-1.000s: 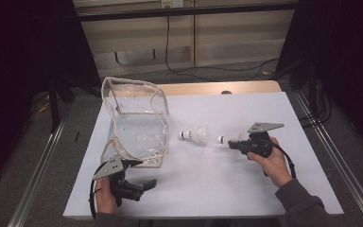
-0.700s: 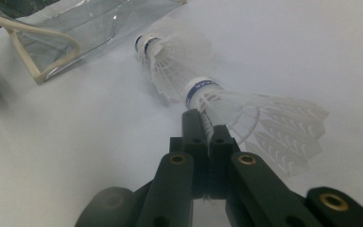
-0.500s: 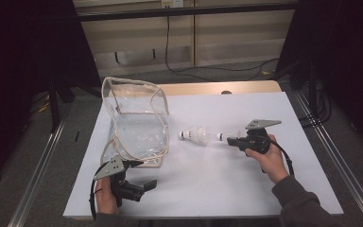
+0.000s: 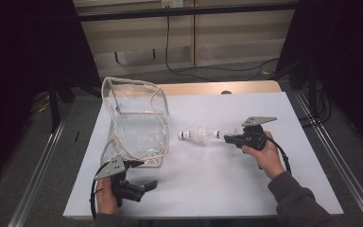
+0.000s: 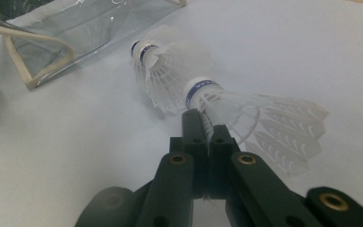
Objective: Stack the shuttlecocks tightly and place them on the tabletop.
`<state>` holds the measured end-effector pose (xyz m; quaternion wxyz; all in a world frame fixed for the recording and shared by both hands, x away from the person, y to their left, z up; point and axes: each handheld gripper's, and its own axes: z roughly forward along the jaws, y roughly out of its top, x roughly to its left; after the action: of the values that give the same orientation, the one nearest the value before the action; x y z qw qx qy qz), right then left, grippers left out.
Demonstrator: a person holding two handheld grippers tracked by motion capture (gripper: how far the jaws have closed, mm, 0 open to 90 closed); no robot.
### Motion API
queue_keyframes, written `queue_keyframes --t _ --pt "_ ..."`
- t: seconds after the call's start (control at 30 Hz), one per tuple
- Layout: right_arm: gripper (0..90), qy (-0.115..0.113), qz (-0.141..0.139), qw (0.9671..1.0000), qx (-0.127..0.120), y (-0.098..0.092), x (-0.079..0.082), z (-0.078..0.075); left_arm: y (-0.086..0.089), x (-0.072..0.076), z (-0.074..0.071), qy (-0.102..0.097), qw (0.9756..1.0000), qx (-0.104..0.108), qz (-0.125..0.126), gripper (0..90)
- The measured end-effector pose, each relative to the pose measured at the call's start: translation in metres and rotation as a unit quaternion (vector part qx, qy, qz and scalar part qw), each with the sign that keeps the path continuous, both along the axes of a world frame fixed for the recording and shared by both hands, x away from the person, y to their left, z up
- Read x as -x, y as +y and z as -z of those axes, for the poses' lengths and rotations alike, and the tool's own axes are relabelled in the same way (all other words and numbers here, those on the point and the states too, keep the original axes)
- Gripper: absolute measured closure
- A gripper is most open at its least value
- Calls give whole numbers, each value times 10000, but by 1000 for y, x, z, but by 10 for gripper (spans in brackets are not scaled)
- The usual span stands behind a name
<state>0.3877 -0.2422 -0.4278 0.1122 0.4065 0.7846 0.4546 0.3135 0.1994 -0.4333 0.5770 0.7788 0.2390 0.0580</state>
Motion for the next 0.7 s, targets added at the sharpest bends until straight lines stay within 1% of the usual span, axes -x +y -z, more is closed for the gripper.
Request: queue_keyframes --t 0.07,0.17,0.2,0.53,0.7 --pt "894 -3 -7 10000 4 0 -1 0 0 0 0 2 10000 32 -9 22" --pt "895 1 -17 10000 2 2 -3 1 1 0 0 -19 10000 -1 3 22" --pt "894 13 -26 10000 -14 3 -3 1 1 0 0 -9 10000 31 -13 22" --pt "894 -9 -85 10000 39 10 -8 1 1 0 -1 -16 10000 66 -17 22" --pt "894 -30 -119 9999 74 13 -10 0 1 0 -1 -20 10000 50 -12 22"
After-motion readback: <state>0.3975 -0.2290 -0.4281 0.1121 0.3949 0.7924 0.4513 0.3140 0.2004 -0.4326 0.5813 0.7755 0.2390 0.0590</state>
